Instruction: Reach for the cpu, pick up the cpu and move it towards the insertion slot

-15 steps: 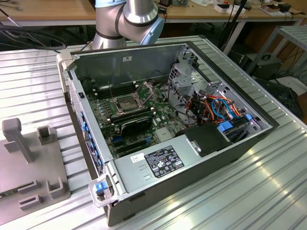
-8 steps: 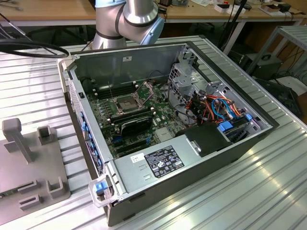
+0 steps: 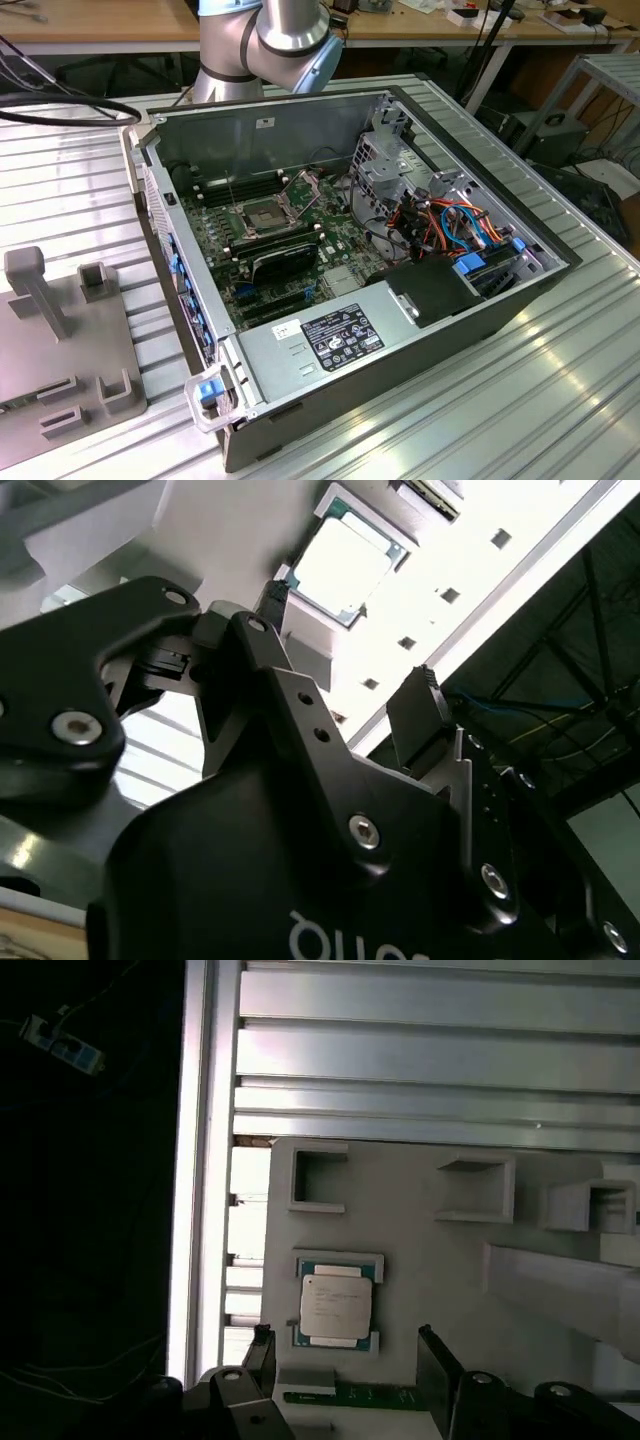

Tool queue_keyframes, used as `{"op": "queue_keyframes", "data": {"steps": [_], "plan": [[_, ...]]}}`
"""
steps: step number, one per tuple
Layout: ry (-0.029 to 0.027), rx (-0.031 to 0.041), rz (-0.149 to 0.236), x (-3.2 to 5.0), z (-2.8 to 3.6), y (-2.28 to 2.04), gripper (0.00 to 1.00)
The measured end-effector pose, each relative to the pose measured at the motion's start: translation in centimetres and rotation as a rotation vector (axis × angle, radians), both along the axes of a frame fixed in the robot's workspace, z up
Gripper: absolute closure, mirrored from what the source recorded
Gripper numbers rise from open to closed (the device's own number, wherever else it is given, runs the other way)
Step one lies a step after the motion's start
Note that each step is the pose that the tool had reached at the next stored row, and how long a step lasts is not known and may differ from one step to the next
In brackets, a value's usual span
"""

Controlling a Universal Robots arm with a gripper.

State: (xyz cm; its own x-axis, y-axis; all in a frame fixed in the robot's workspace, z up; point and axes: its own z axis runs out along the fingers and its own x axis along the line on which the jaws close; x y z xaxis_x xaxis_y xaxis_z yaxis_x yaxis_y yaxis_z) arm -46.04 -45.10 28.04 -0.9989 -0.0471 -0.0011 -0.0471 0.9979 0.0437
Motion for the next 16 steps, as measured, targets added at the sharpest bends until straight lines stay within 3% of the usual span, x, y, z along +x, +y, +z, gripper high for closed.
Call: {"op": "queue_keyframes", "data": {"steps": [10, 16], "plan": [[0.0000, 0.0000, 0.010, 0.00, -1.54, -0.07, 0.33], [0.0000, 0.0000, 0.017, 0.00, -2.87, -0.14, 0.33]]}}
